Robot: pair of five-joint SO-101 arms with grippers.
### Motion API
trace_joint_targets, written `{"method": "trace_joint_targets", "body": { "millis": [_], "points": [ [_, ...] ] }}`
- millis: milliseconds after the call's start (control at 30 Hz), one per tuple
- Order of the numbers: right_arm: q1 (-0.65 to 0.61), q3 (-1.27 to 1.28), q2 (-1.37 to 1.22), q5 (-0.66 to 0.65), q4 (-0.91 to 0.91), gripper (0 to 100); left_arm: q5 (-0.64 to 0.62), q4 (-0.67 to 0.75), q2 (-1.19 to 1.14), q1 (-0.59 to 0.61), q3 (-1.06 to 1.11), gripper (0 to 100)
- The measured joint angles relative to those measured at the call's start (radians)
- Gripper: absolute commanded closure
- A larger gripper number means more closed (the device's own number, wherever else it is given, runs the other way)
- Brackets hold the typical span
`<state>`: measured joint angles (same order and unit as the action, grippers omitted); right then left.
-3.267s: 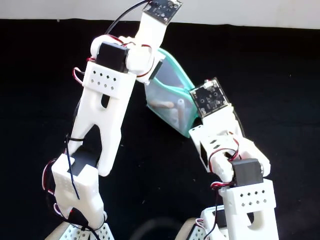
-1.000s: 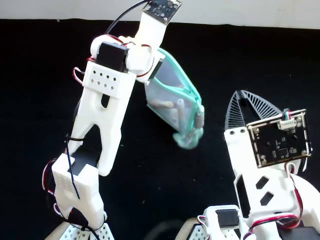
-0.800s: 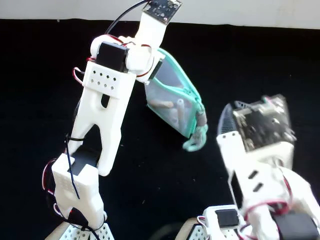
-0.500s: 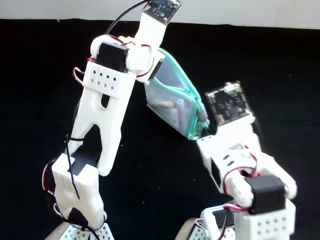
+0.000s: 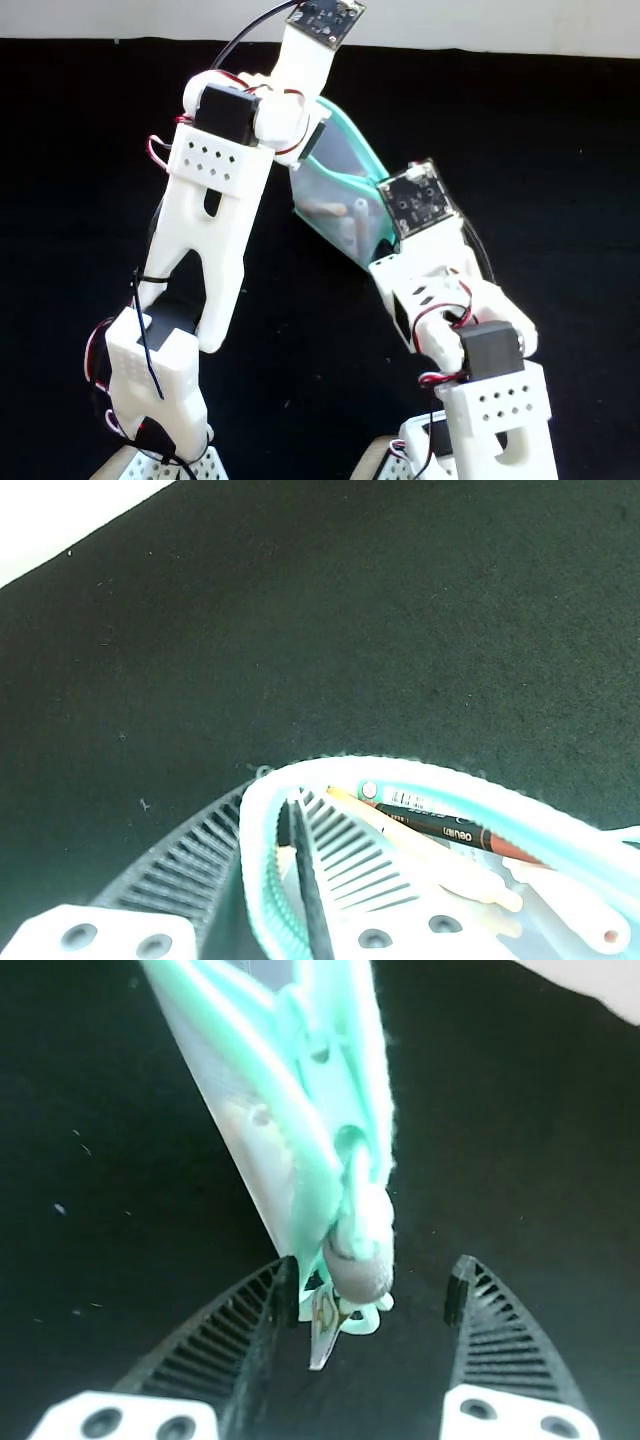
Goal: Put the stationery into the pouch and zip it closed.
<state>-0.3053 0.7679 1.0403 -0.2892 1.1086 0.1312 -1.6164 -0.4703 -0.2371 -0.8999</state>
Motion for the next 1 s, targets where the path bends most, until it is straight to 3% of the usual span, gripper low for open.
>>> {"method": "trace_joint_targets", "body": {
  "millis": [300, 467, 767, 1000],
  "points": [
    [0.037, 0.017, 0.0, -0.028, -0.071, 76.5, 0.0, 0.0, 0.0, 0.005, 0.0, 99],
    [0.037, 0.017, 0.0, -0.028, -0.071, 99.8, 0.0, 0.0, 0.0, 0.005, 0.0, 99],
    [0.048, 0.017, 0.0, -0.029, -0.066, 99.1, 0.0, 0.0, 0.0, 0.008, 0.0, 99],
    [0.046, -0.095, -0.002, -0.029, 0.063, 99.1, 0.0, 0.0, -0.002, 0.003, 0.0, 99]
  ]
}}
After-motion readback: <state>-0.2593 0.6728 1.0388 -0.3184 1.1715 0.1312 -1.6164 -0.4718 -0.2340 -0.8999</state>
